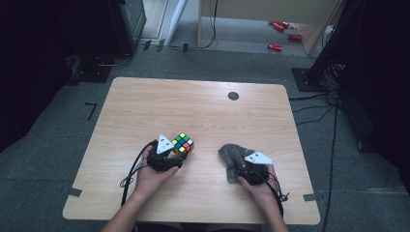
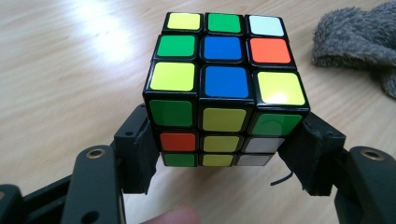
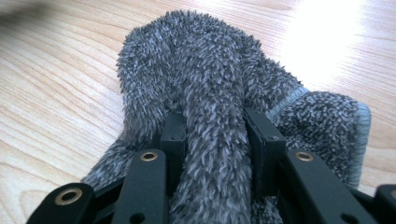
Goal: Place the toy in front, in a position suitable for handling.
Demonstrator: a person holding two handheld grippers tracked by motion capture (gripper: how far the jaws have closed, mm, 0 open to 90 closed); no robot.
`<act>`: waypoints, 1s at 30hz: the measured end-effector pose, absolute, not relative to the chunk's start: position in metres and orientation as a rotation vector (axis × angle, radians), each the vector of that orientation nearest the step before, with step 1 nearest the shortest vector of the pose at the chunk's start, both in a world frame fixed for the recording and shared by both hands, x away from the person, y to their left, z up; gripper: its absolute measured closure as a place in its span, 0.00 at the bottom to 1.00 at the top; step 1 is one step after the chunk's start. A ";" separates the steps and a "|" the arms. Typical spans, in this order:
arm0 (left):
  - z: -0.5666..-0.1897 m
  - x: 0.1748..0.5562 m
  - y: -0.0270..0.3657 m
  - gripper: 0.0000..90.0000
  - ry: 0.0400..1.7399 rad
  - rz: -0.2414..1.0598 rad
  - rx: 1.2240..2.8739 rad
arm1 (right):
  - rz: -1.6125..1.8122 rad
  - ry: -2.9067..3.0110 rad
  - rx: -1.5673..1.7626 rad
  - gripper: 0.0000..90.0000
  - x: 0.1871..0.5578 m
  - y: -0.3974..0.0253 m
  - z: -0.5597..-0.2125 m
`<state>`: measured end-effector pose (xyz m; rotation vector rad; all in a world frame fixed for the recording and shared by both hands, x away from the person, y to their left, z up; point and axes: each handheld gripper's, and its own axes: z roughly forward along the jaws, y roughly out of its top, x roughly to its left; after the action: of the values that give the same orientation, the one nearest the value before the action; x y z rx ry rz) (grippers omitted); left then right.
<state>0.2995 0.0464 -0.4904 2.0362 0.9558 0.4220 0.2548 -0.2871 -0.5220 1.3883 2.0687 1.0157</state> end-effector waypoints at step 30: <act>-0.513 0.292 0.067 0.20 0.994 0.376 2.126 | 1.006 2.068 1.381 0.71 0.255 -0.286 -0.522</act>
<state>0.2920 0.0666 -0.5133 2.1261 0.9936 0.3760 0.2547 -0.2858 -0.5220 1.3805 2.0683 1.0056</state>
